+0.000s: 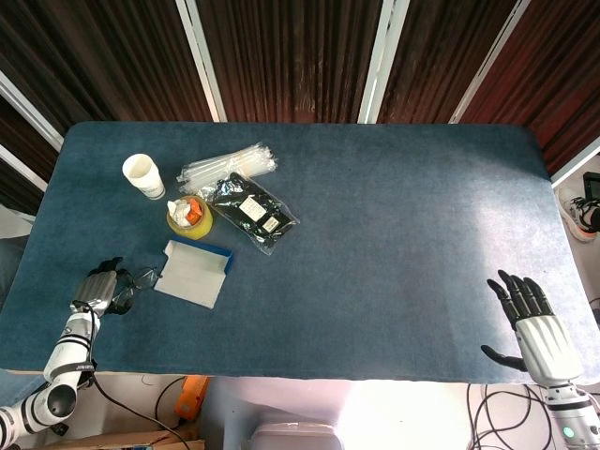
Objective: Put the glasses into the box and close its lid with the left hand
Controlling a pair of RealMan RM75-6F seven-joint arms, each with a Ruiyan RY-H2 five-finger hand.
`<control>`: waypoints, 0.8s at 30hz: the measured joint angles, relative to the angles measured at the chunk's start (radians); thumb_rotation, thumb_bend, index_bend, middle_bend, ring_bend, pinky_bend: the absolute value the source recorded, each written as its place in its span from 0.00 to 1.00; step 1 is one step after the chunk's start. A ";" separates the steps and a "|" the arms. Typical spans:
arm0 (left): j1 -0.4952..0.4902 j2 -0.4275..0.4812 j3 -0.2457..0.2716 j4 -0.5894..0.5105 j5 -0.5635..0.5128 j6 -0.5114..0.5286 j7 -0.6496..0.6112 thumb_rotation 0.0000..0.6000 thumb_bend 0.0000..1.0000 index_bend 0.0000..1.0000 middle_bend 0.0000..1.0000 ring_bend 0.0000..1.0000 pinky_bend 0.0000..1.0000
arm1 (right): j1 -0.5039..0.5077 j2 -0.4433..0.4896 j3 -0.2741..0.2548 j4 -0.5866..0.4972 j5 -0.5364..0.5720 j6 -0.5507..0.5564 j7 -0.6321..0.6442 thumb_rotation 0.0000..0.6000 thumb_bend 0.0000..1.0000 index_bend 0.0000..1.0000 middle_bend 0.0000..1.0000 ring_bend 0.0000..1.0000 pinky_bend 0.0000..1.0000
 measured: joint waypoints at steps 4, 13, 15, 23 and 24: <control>-0.009 0.004 0.010 -0.015 0.005 0.002 -0.001 1.00 0.36 0.42 0.04 0.04 0.14 | 0.000 0.001 0.001 0.000 0.002 -0.001 0.003 1.00 0.12 0.00 0.00 0.00 0.00; -0.014 -0.001 0.022 -0.011 0.040 -0.002 -0.043 1.00 0.41 0.53 0.08 0.05 0.14 | -0.001 0.003 0.000 -0.001 0.002 -0.001 0.007 1.00 0.12 0.00 0.00 0.00 0.00; -0.015 -0.003 0.024 -0.007 0.044 -0.003 -0.051 1.00 0.43 0.55 0.08 0.05 0.14 | -0.001 0.003 0.001 0.000 0.004 -0.002 0.005 1.00 0.12 0.00 0.00 0.00 0.00; -0.018 -0.008 0.029 0.002 0.053 0.005 -0.067 1.00 0.44 0.58 0.09 0.05 0.14 | 0.000 0.004 0.000 -0.003 0.005 -0.006 -0.001 1.00 0.12 0.00 0.00 0.00 0.00; -0.019 -0.009 0.029 0.004 0.052 0.004 -0.069 1.00 0.44 0.59 0.09 0.05 0.14 | 0.000 0.004 0.000 -0.003 0.006 -0.006 -0.001 1.00 0.12 0.00 0.00 0.00 0.00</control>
